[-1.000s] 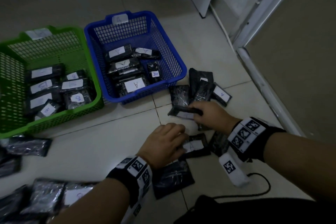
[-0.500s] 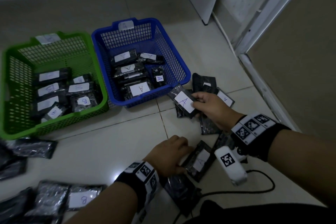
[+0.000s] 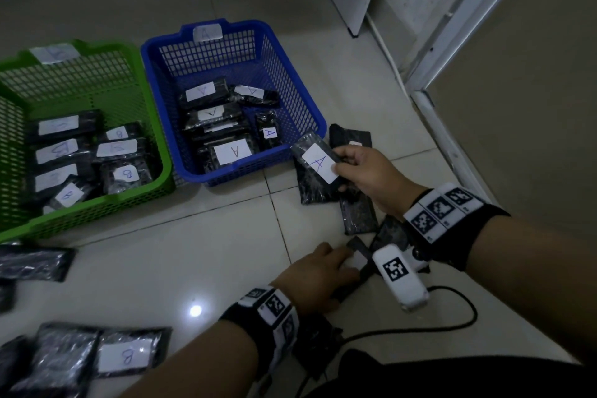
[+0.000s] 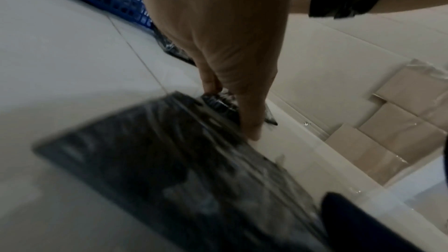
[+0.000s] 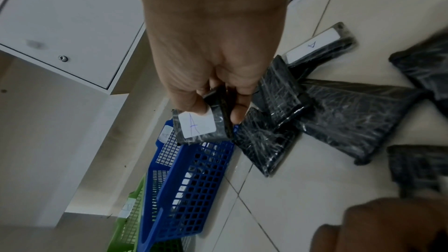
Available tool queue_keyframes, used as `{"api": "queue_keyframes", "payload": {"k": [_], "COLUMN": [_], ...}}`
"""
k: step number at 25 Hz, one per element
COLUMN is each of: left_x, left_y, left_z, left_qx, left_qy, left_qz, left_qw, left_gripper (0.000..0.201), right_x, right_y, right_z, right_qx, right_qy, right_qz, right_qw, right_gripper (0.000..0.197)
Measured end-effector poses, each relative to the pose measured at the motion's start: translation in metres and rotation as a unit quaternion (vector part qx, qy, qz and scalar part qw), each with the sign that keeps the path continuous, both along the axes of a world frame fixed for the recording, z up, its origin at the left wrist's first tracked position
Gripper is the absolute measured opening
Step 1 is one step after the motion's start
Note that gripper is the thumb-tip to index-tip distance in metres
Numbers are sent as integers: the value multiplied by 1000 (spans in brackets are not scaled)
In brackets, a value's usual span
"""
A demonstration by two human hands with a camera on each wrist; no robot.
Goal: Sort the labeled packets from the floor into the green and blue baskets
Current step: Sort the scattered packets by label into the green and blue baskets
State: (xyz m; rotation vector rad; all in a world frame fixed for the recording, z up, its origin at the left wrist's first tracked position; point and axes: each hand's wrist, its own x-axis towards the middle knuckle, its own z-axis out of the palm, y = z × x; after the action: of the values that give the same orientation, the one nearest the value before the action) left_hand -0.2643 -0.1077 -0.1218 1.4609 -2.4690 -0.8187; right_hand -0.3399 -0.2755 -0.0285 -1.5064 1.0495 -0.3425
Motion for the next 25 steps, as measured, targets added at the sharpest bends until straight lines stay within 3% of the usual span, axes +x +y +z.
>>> {"api": "queue_keyframes", "payload": {"k": [6, 9, 13, 15, 17, 22, 25], "left_x": [29, 49, 76, 86, 101, 158, 194], "left_y": [-1, 3, 3, 1, -1, -24, -35], "left_z": [5, 2, 0, 6, 17, 77, 122], "left_qx": [69, 78, 48, 88, 169, 330, 300], "left_qy": [145, 166, 216, 239, 243, 291, 322], "left_qz": [85, 119, 153, 196, 213, 135, 170], "left_qw": [983, 976, 963, 947, 931, 888, 882], "left_gripper": [58, 56, 71, 77, 74, 80, 80], "right_x": [-5, 2, 11, 17, 22, 46, 72], "right_y": [-5, -5, -4, -4, -5, -9, -21], "right_z": [-6, -7, -7, -5, -6, 1, 7], "right_qx": [-12, -9, -24, -53, -69, -142, -217], "right_qy": [12, 6, 3, -3, -8, 0, 54], "right_qz": [-16, -18, -32, -59, -81, -44, 12], "right_qw": [1000, 1000, 999, 997, 994, 989, 975], "right_gripper": [26, 23, 18, 21, 23, 19, 25]}}
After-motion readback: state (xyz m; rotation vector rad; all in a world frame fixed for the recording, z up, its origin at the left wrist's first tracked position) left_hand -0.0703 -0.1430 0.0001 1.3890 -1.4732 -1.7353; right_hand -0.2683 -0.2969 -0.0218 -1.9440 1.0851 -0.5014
